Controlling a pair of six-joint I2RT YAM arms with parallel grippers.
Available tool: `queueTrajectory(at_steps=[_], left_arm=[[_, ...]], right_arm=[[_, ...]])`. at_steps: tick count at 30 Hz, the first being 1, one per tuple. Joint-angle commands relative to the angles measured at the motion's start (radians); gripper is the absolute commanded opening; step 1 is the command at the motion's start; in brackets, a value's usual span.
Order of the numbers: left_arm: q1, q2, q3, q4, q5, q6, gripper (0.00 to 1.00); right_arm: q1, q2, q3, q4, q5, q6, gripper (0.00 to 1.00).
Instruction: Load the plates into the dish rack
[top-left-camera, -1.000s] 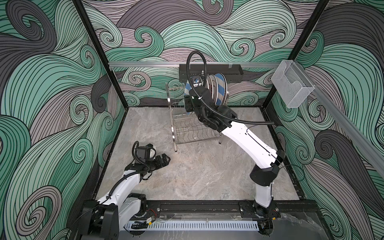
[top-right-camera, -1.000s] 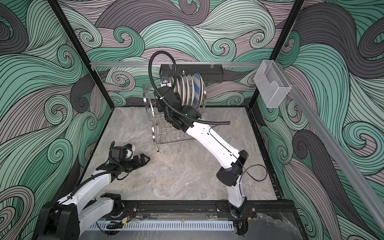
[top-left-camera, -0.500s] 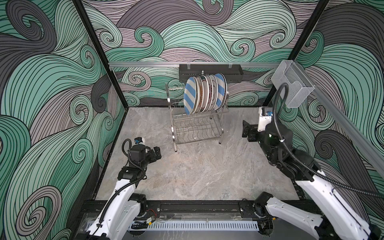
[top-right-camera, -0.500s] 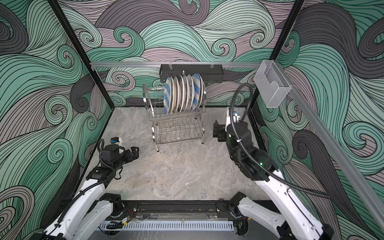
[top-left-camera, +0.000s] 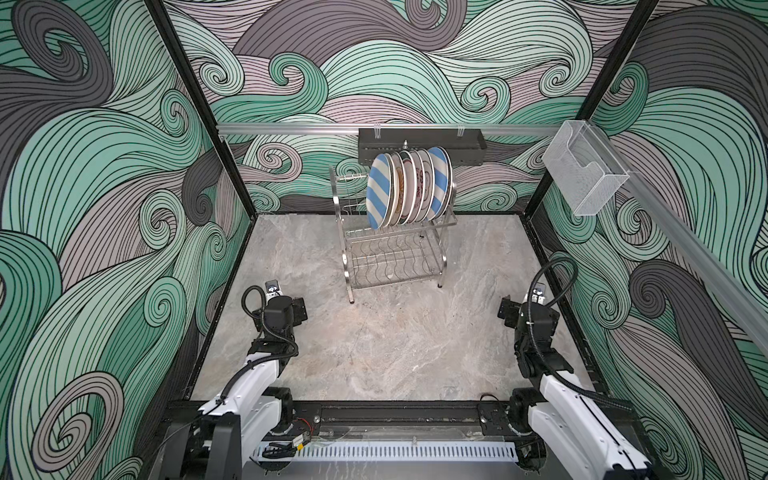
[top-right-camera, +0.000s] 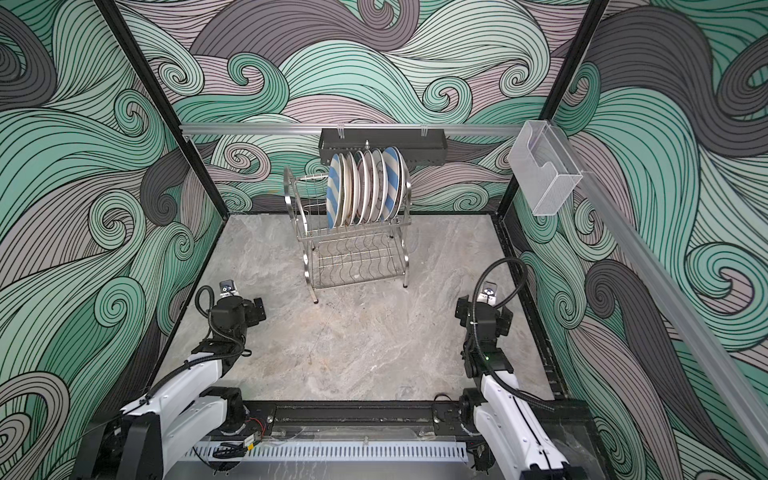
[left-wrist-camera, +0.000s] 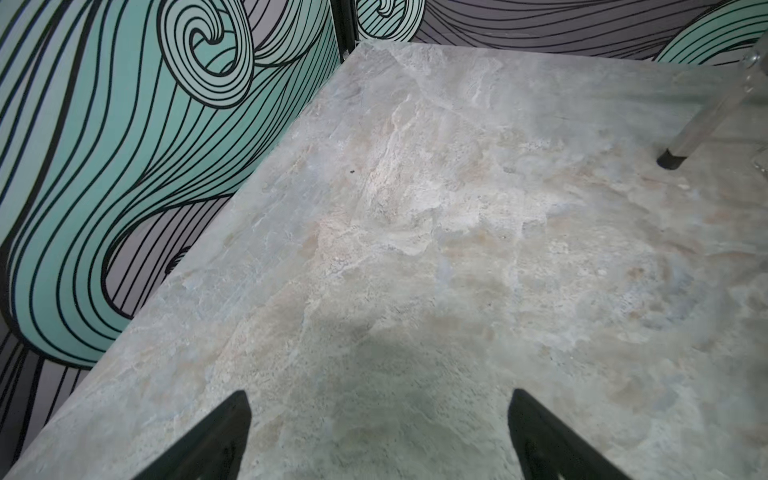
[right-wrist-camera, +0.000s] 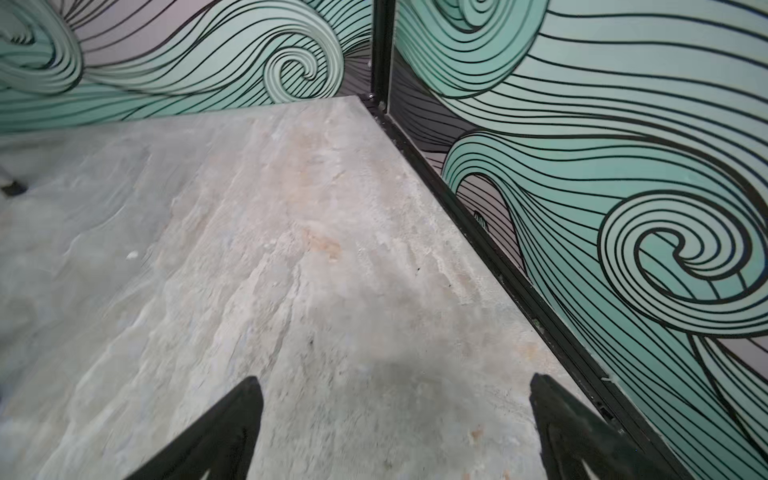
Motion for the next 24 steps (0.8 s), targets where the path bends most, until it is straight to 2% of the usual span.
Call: queueTrajectory(at_steps=[1, 3, 6, 7, 8, 9, 11, 13, 14, 15, 17, 19, 22, 24], left_arm=[[0.026, 0.106, 0.033, 0.266, 0.075, 0.066, 0.99], [0.038, 0.167, 0.071, 0.274, 0.115, 0.072, 0.99], [0.072, 0.235, 0.092, 0.328, 0.235, 0.063, 0.99], [0.084, 0.278, 0.085, 0.393, 0.262, 0.052, 0.99], [0.091, 0.347, 0.082, 0.466, 0.274, 0.047, 0.99], [0.099, 0.428, 0.101, 0.49, 0.292, 0.046, 0.99], [0.108, 0.558, 0.17, 0.546, 0.376, 0.101, 0.98], [0.105, 0.487, 0.242, 0.275, 0.39, 0.088, 0.99], [0.105, 0.495, 0.246, 0.295, 0.388, 0.09, 0.99], [0.106, 0.516, 0.214, 0.393, 0.4, 0.114, 0.99], [0.107, 0.53, 0.199, 0.436, 0.403, 0.115, 0.99], [0.107, 0.492, 0.247, 0.276, 0.393, 0.09, 0.98], [0.107, 0.514, 0.215, 0.381, 0.403, 0.114, 0.99], [0.107, 0.493, 0.245, 0.283, 0.394, 0.092, 0.99]], right_arm=[[-0.046, 0.172, -0.012, 0.383, -0.105, 0.075, 1.0], [-0.056, 0.326, -0.017, 0.54, -0.129, 0.078, 1.0], [-0.057, 0.565, -0.001, 0.766, -0.202, 0.077, 1.0], [-0.05, 0.637, 0.011, 0.852, -0.231, 0.048, 1.0], [-0.04, 0.632, 0.017, 0.82, -0.282, 0.014, 1.0], [-0.022, 0.606, 0.035, 0.733, -0.286, -0.006, 1.0], [0.009, 0.662, 0.076, 0.719, -0.26, -0.035, 1.0], [0.036, 0.732, 0.142, 0.705, -0.251, -0.071, 0.99], [0.044, 0.711, 0.189, 0.57, -0.279, -0.092, 1.0], [0.055, 0.686, 0.207, 0.498, -0.287, -0.105, 1.0], [0.054, 0.723, 0.187, 0.606, -0.296, -0.109, 1.0], [0.054, 0.703, 0.204, 0.53, -0.299, -0.109, 1.0], [0.054, 0.709, 0.197, 0.558, -0.299, -0.108, 1.0], [0.054, 0.701, 0.202, 0.534, -0.3, -0.109, 1.0]])
